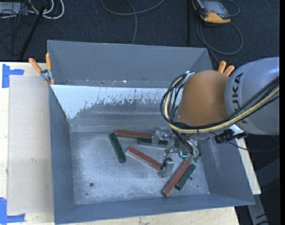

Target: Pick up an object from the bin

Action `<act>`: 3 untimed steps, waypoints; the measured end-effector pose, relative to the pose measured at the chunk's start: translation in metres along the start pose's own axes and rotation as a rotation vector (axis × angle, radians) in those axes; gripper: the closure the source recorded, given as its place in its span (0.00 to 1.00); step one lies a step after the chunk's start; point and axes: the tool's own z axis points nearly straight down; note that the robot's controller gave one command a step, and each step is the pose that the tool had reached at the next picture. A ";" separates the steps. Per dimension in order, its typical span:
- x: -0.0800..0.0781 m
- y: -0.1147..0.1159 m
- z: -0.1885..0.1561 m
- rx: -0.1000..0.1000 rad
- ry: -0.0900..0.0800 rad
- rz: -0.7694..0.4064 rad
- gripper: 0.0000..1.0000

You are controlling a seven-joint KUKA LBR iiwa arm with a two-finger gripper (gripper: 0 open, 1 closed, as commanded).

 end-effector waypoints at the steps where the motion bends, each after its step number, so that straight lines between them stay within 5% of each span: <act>1: -0.002 0.000 -0.004 0.000 -0.008 0.001 0.00; 2: -0.075 0.002 0.031 0.000 -0.014 0.034 0.00; 3: -0.104 0.010 0.047 0.000 -0.012 0.026 0.00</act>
Offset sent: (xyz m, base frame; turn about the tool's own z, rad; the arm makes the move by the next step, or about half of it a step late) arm 0.0914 0.0034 -0.0431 0.0435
